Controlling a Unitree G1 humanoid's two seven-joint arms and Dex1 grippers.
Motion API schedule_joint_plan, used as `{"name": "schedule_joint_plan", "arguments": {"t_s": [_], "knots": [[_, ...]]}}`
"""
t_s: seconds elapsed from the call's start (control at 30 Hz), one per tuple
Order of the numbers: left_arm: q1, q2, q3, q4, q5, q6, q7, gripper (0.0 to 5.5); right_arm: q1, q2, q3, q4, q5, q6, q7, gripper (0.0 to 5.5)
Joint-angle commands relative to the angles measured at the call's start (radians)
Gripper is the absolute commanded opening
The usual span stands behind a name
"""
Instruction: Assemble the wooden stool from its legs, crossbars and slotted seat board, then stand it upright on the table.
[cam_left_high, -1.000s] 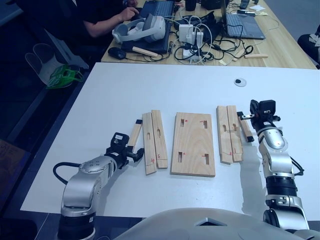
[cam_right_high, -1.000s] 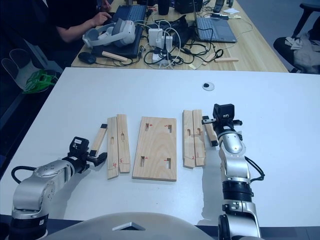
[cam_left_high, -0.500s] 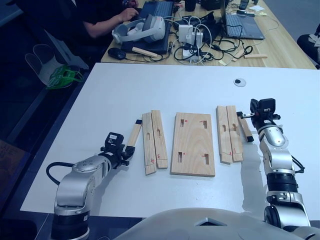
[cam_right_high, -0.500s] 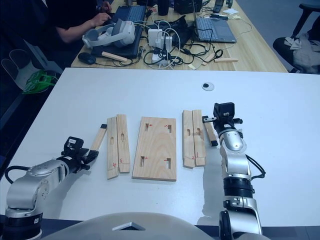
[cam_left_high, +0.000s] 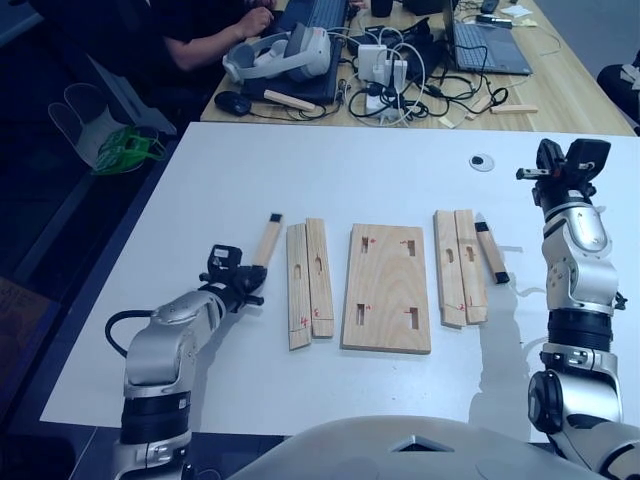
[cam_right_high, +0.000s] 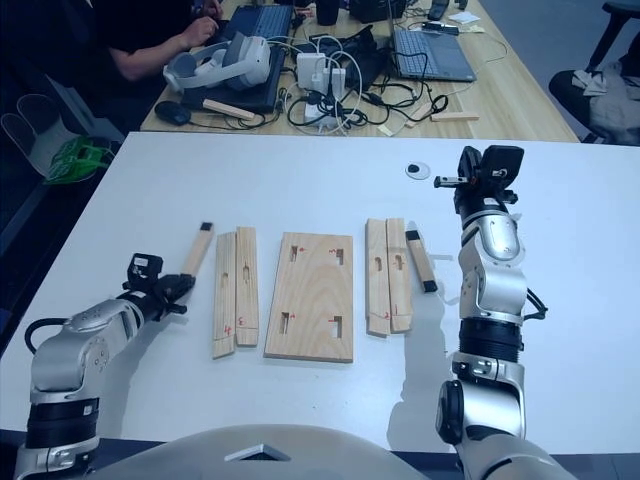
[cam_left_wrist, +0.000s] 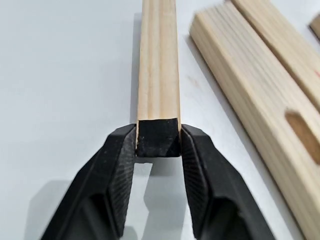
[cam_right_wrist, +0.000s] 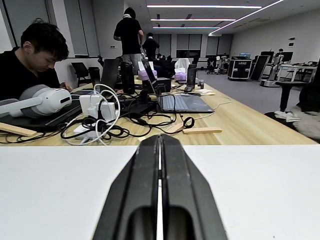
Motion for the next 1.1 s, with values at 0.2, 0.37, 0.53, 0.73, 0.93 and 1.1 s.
{"name": "schedule_joint_plan", "arguments": {"t_s": [0.2,0.37,0.53,0.73,0.93,1.1], "knots": [[-0.409,-0.065,-0.109,0.135,0.063,-0.642,-0.098,1.29,-0.301,0.091,0.083,-0.128,0.356,0.396,0.225,1.57],[-0.425,-0.047,-0.209,0.161,0.098,-0.801,-0.219,1.29,-0.366,0.151,0.072,-0.183,0.551,0.519,0.276,2.51],[-0.406,-0.043,-0.258,0.157,0.125,-0.860,-0.260,1.29,-0.403,0.182,0.057,-0.180,0.639,0.547,0.276,3.43],[-0.388,-0.033,-0.267,0.147,0.126,-0.866,-0.271,1.29,-0.438,0.195,0.023,-0.164,0.715,0.563,0.249,3.51],[-0.386,-0.027,-0.269,0.133,0.126,-0.854,-0.271,1.29,-0.412,0.132,0.002,-0.192,0.827,0.690,0.256,2.39],[-0.384,-0.029,-0.278,0.117,0.128,-0.851,-0.272,1.29,-0.395,0.098,-0.004,-0.159,0.818,0.696,0.257,1.53]]}}
